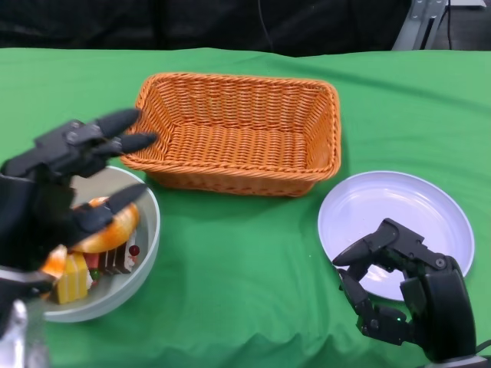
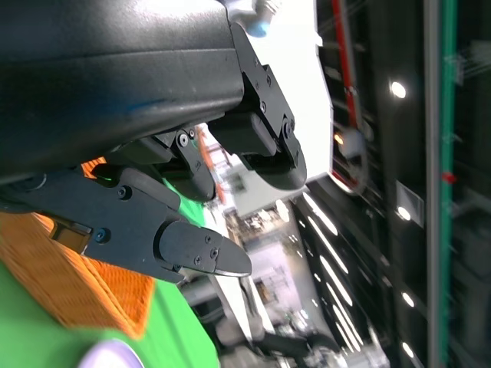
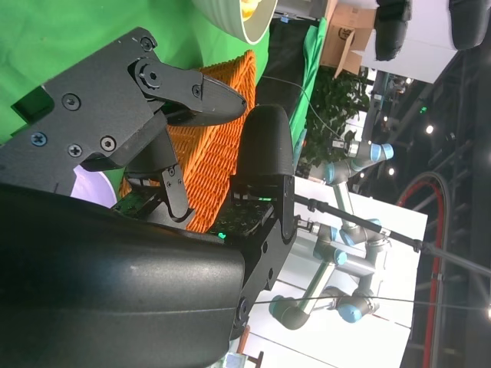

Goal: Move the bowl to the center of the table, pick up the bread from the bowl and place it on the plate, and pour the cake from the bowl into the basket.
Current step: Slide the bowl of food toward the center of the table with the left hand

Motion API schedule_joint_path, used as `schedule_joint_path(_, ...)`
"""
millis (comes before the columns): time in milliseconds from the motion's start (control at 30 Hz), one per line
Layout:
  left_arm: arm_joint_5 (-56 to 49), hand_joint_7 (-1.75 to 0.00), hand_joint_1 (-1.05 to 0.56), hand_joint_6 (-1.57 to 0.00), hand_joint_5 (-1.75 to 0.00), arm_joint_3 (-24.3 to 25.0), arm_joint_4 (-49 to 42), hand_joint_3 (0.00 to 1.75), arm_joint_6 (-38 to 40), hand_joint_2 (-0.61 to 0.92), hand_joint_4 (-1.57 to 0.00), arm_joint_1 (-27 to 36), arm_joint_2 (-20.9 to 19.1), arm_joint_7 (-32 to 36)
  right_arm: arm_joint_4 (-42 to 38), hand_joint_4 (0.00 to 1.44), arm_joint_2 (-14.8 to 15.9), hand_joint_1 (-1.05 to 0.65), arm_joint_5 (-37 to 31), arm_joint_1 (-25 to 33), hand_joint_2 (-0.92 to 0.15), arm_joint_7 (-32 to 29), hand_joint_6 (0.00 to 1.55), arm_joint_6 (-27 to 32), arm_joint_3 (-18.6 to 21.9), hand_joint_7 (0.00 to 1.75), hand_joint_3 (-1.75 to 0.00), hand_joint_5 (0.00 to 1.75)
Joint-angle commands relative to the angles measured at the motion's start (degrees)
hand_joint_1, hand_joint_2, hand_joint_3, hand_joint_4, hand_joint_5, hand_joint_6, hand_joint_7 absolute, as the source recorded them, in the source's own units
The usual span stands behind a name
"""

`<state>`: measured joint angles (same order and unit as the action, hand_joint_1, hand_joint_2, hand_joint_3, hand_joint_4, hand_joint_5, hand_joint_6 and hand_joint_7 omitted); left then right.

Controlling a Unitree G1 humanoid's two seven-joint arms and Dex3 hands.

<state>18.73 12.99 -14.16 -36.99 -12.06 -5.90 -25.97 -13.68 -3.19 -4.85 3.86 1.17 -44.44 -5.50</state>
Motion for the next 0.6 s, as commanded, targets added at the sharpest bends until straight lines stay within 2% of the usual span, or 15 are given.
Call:
schedule_joint_path(33, -0.46, 0.00, -0.37, -0.61, -0.21, 2.93, -2.42, 0.12, -0.26, 0.92, -0.53, -2.90, -3.31, 2.38, 0.71, 0.75, 0.27, -0.22, 0.34, 0.33, -0.49, -0.34, 0.69, -0.13, 0.34, 1.25, -0.91, 1.52)
schedule_joint_path(300, -0.67, 0.00, -0.38, -0.59, -0.19, 2.87, -3.39, 0.12, -1.02, 0.92, -0.53, -3.32, -3.66, 2.79, 0.71, 0.75, 0.27, -0.22, 0.38, 0.34, -0.49, -0.27, 0.69, -0.13, 0.36, 1.25, -0.91, 1.52)
schedule_joint_path(600, -3.70, 0.00, -0.52, -0.53, -0.15, 6.33, -8.78, 0.13, 4.07, 0.92, -0.52, -6.05, -8.16, 9.05, 0.78, 0.76, 0.43, -0.23, 0.44, 0.36, -0.50, -0.12, 0.69, -0.30, 0.39, 1.25, -0.90, 1.53)
